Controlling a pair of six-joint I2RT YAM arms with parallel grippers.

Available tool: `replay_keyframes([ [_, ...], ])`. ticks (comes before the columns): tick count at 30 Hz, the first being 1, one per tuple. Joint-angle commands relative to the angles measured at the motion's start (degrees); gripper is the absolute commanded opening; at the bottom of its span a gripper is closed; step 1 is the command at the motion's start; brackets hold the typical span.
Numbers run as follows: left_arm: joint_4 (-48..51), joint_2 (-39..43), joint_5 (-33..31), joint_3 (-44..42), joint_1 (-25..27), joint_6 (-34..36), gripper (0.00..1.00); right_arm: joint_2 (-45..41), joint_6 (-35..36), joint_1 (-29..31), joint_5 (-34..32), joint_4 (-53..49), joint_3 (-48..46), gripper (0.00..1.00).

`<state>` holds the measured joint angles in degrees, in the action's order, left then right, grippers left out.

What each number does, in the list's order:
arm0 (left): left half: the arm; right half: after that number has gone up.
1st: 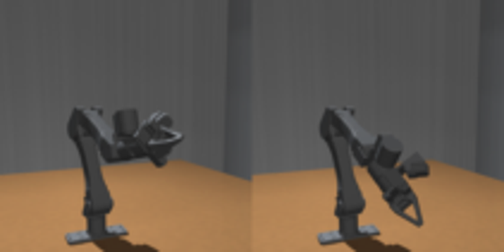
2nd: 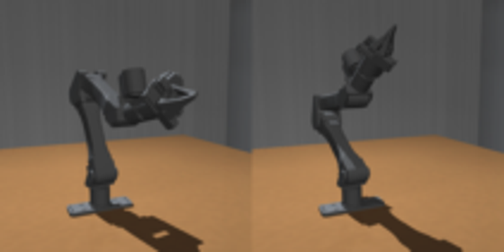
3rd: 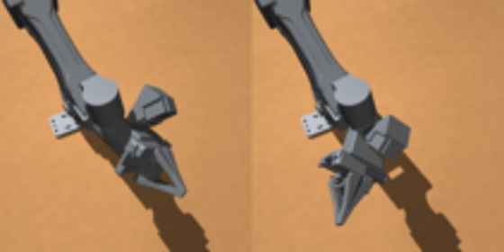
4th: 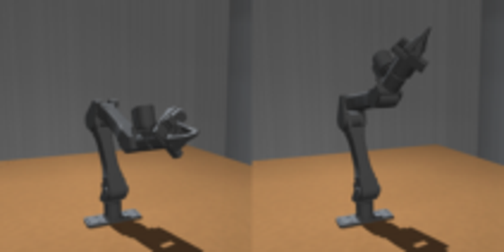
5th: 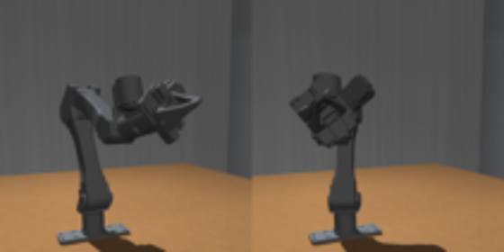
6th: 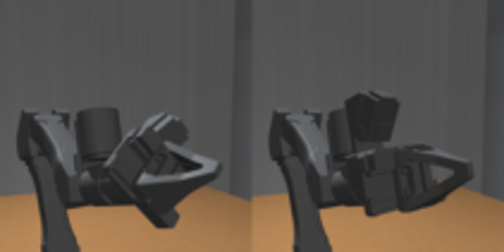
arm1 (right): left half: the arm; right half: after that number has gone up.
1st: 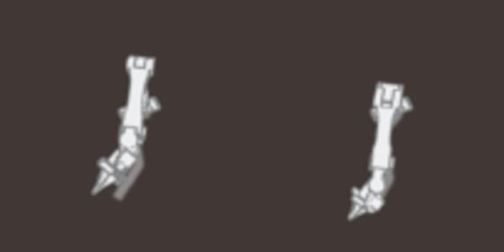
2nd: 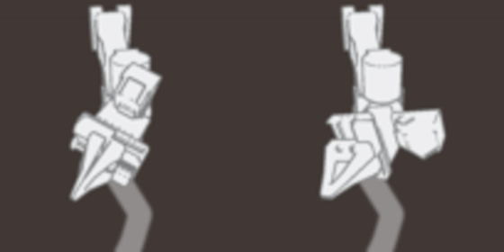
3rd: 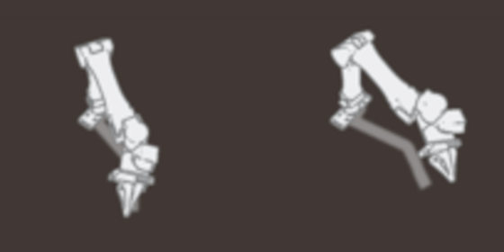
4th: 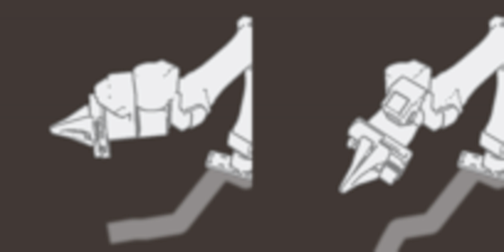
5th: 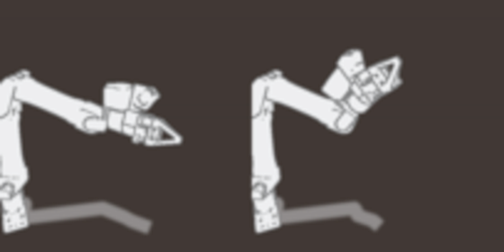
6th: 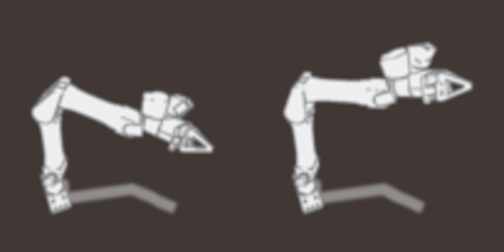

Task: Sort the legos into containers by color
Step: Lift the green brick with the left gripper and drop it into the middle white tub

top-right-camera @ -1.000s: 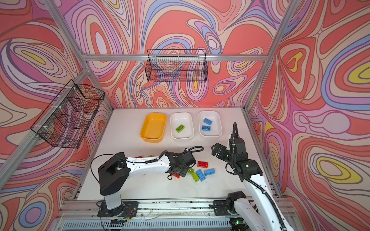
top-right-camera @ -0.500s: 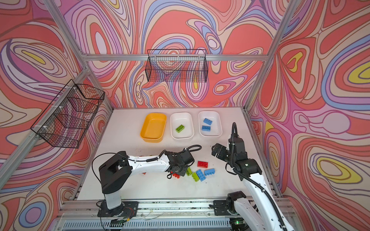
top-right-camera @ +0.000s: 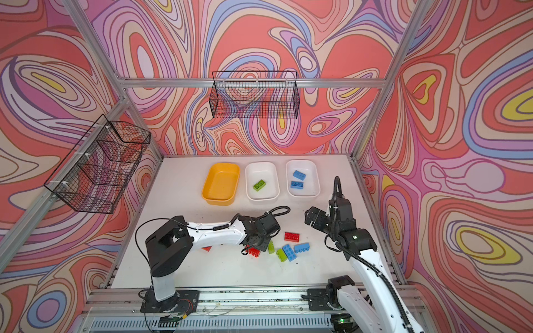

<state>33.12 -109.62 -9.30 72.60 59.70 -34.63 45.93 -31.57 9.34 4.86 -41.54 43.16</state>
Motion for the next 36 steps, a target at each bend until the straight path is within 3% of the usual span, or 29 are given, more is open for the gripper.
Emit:
replay_keyframes([
  [1,3.5,-1.0,-1.9,3.7,-1.6,2.0,0.07,0.1,0.2,0.2,-0.6,0.3,0.5,0.98],
  [9,7.2,-2.0,-2.7,11.8,-4.8,6.9,0.06,-0.1,0.2,0.1,-0.7,0.2,0.4,0.98],
  [17,9.1,-7.3,-2.9,29.6,-12.6,13.7,0.08,1.5,0.4,0.2,1.2,2.6,0.2,0.98],
  [25,13.4,-24.6,0.4,55.1,-20.9,16.7,0.09,6.3,1.2,0.2,2.0,2.5,3.1,0.96],
  [33,11.0,-35.1,1.5,66.6,-26.5,15.6,0.15,10.2,0.5,0.2,1.8,1.3,8.1,0.96],
  [36,11.0,-37.4,2.1,70.4,-27.3,16.1,0.26,12.0,0.1,0.4,1.9,0.6,10.3,0.95],
])
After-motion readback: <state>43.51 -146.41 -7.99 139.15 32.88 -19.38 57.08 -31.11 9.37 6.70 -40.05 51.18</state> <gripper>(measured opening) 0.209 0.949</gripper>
